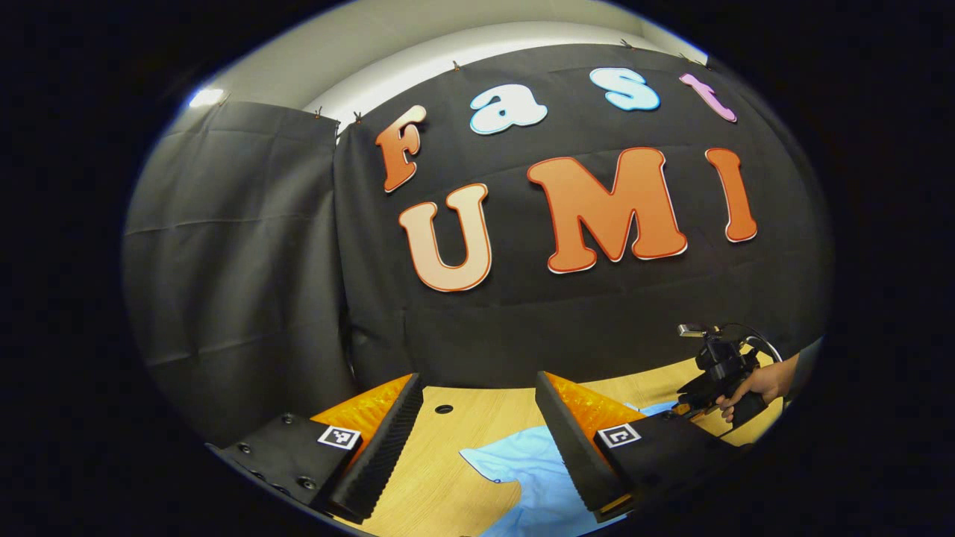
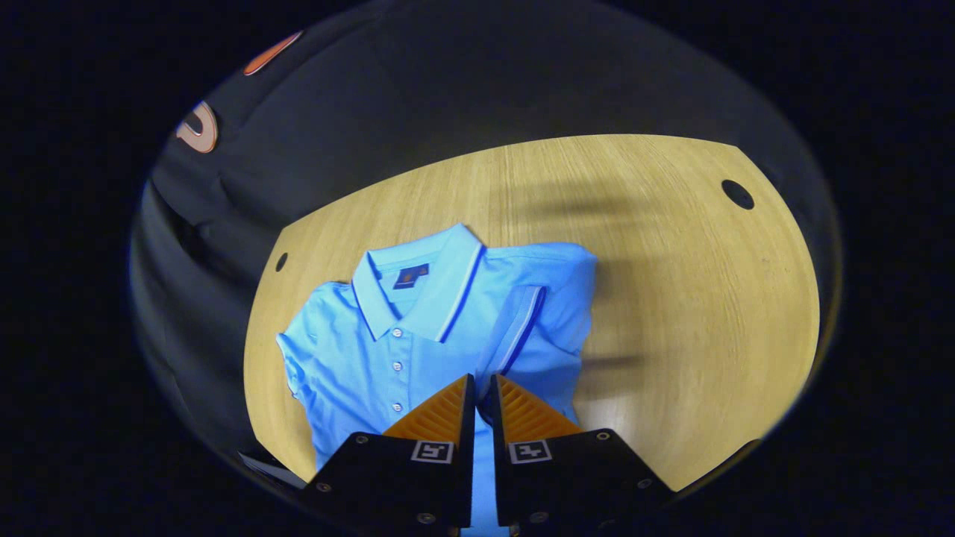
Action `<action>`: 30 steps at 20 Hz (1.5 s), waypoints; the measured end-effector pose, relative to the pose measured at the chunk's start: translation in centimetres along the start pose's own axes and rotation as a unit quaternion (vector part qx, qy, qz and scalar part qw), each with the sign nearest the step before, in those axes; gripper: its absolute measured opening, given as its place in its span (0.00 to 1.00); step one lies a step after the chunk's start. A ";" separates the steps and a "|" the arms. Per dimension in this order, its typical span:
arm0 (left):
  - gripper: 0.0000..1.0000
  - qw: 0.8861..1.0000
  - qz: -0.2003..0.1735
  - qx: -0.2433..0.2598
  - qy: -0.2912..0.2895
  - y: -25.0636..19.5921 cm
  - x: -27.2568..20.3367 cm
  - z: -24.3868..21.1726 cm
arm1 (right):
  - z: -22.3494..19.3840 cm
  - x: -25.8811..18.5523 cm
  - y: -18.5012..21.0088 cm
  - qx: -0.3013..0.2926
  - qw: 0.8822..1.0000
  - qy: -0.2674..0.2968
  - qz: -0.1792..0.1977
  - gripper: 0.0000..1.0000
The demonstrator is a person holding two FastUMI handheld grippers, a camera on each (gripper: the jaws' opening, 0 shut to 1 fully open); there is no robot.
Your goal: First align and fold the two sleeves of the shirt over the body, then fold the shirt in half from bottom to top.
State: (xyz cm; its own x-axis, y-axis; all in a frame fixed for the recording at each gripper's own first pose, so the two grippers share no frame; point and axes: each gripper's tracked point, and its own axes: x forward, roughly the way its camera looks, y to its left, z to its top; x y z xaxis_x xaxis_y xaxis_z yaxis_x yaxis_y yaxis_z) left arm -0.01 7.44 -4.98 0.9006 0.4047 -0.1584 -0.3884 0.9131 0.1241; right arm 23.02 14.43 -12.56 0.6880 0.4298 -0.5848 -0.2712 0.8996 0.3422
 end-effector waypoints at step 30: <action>0.98 0.929 -0.160 -0.076 0.326 -3.2 11.4 -20.4 | -5.3 -16.6 -6.9 -0.039 0.982 -0.147 -0.112 0.85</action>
State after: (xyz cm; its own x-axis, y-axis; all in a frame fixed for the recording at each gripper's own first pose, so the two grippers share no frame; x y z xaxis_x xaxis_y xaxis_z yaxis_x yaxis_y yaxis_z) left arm 7.53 10.20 -27.19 0.6853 0.0103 -0.7282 -0.1886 0.9683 -0.1638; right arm 9.92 1.52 -9.12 0.8976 0.1893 -0.3982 -0.1327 0.9773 0.1655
